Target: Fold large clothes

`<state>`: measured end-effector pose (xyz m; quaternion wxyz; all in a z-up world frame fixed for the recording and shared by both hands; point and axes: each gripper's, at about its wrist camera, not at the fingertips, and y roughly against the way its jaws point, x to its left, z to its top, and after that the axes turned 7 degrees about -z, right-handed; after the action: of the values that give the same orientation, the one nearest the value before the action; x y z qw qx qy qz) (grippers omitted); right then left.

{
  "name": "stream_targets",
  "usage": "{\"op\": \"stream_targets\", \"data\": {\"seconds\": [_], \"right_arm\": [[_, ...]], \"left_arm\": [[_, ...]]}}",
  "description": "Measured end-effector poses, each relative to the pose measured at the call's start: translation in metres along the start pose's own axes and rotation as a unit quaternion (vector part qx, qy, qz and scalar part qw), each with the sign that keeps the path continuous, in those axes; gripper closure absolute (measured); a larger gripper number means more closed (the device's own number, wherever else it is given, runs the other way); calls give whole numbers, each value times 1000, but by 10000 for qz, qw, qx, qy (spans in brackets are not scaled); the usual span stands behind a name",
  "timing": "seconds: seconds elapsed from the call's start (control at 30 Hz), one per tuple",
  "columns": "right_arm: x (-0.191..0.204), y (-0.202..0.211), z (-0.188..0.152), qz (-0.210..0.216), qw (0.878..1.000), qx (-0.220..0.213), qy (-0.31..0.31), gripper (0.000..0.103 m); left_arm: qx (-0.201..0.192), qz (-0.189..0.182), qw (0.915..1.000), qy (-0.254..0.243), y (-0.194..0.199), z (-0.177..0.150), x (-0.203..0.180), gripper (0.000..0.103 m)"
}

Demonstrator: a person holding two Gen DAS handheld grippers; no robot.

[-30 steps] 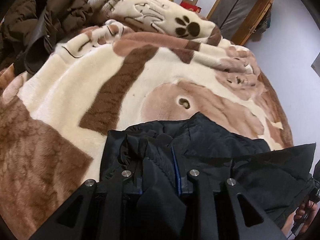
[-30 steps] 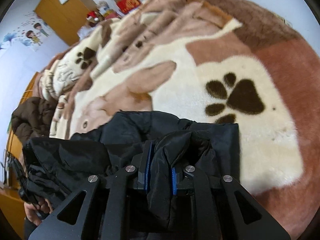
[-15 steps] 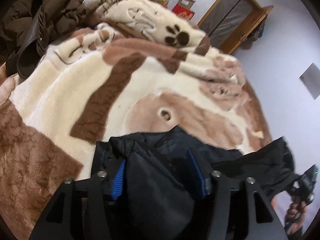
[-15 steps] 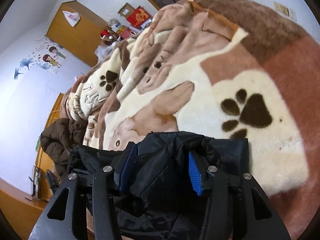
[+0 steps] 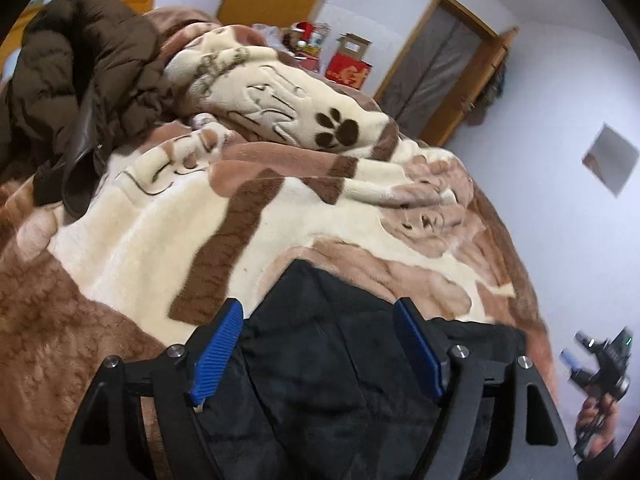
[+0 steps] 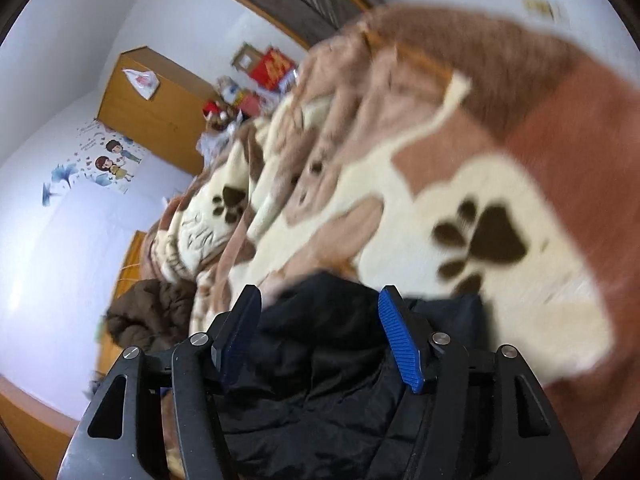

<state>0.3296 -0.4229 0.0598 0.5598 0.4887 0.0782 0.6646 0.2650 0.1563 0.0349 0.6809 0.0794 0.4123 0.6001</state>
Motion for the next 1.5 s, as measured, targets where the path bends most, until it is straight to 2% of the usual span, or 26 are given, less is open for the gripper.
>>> {"op": "stream_targets", "data": {"seconds": [0.1, 0.27, 0.33, 0.4, 0.47, 0.6, 0.73, 0.8, 0.83, 0.9, 1.0, 1.07, 1.17, 1.27, 1.37, 1.5], "right_arm": [[21, -6, -23, -377, 9969, -7, 689, 41], [43, -37, -84, -587, 9842, 244, 1650, 41], [47, -60, -105, -968, 9731, 344, 2063, 41], [38, -88, -114, -1416, 9627, 502, 2249, 41], [25, -100, -113, -1582, 9609, 574, 2197, 41], [25, -89, -102, -1817, 9547, 368, 2327, 41], [34, -70, -91, -1484, 9632, 101, 2238, 41], [49, -68, -91, -1246, 9648, 21, 2315, 41], [59, -72, -93, -1151, 9621, 27, 2471, 41], [75, -92, -99, -1264, 9502, 130, 2846, 41], [65, -137, -95, -1638, 9434, 545, 2833, 41], [53, -153, -89, -1739, 9437, 593, 2750, 42], [40, -166, -83, -1827, 9487, 606, 2507, 43], [34, -175, -85, -1867, 9487, 508, 2502, 43], [26, -179, -86, -1828, 9528, 392, 2390, 43], [23, -184, -88, -1922, 9509, 319, 2404, 43]], "left_arm": [[179, 16, 9992, -343, -13, -18, -17, 24], [670, -113, 9930, -964, -49, -59, -51, 24], [796, 34, 9894, -1217, -68, -74, -60, 24], [893, 338, 9859, -1374, -90, -82, -58, 24], [970, 387, 9862, -1289, -102, -82, -51, 24], [828, 507, 9844, -1468, -96, -71, -50, 24], [669, 490, 9870, -1377, -90, -56, -43, 24], [608, 323, 9890, -1312, -91, -51, -45, 24], [571, 279, 9888, -1353, -92, -51, -50, 24], [534, 322, 9859, -1556, -102, -51, -61, 24], [644, 693, 9801, -1747, -128, -50, -61, 24], [791, 869, 9806, -1571, -147, -48, -47, 24], [745, 967, 9823, -1421, -164, -44, -32, 23], [695, 944, 9852, -1247, -176, -46, -22, 22], [574, 924, 9862, -1245, -182, -53, -19, 22], [529, 989, 9852, -1297, -187, -56, -19, 22]]}}
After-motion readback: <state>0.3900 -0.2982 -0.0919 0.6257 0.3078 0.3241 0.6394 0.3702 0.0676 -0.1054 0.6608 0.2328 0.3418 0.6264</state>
